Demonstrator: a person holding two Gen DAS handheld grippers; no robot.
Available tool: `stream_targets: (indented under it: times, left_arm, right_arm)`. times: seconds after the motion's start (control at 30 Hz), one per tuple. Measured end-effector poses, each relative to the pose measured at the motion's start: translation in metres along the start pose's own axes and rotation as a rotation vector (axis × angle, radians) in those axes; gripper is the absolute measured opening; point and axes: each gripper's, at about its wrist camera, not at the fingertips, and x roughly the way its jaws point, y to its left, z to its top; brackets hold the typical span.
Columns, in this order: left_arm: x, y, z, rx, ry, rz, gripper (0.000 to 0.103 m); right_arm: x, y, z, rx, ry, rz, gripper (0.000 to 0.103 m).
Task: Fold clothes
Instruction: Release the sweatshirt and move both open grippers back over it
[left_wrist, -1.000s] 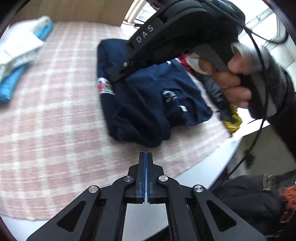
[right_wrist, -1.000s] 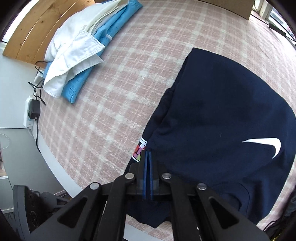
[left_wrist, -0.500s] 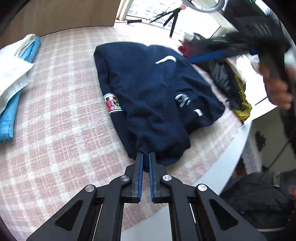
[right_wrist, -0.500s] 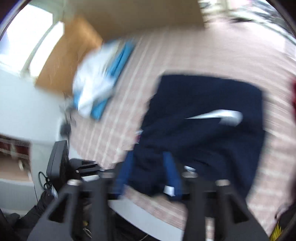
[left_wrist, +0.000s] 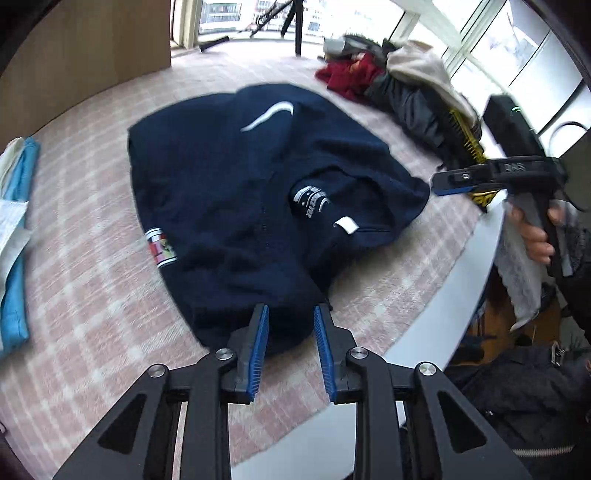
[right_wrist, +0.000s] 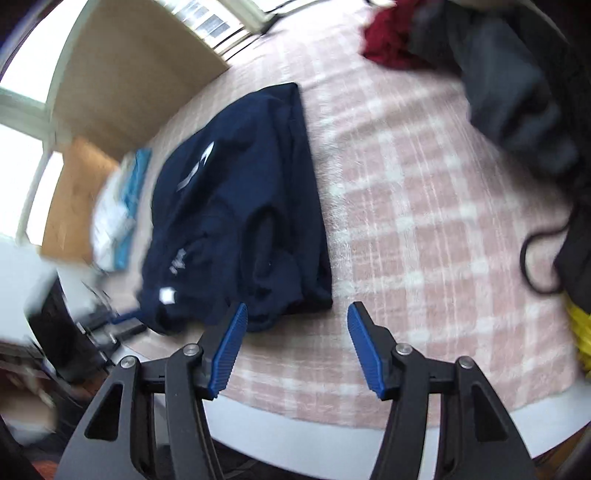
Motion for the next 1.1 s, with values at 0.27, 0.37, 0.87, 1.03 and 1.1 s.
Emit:
stream_targets:
  times: [0.27, 0.37, 0.87, 1.03, 1.1]
  left_arm:
    - [0.0, 0.019, 0.014, -0.067, 0.018, 0.019, 0.029]
    - [0.014, 0.02, 0.017, -0.069, 0.05, 0.046, 0.029]
    - [0.012, -0.005, 0.026, -0.027, 0.035, 0.078, 0.029]
    - [0.002, -0.044, 0.029, 0.072, 0.001, 0.02, 0.037]
    - [0.013, -0.055, 0.029, 0.106, 0.03, 0.036, 0.039]
  right_arm:
    - [0.014, 0.021, -0.003, -0.136, -0.002, 0.009, 0.009]
    - [0.023, 0.02, -0.006, -0.157, 0.013, 0.029, 0.004]
    - [-0.002, -0.038, -0.016, 0.093, 0.044, 0.154, 0.008]
    - [0.018, 0.016, -0.009, -0.03, 0.081, 0.225, 0.021]
    - [0.028, 0.014, -0.012, 0.002, 0.089, 0.222, 0.039]
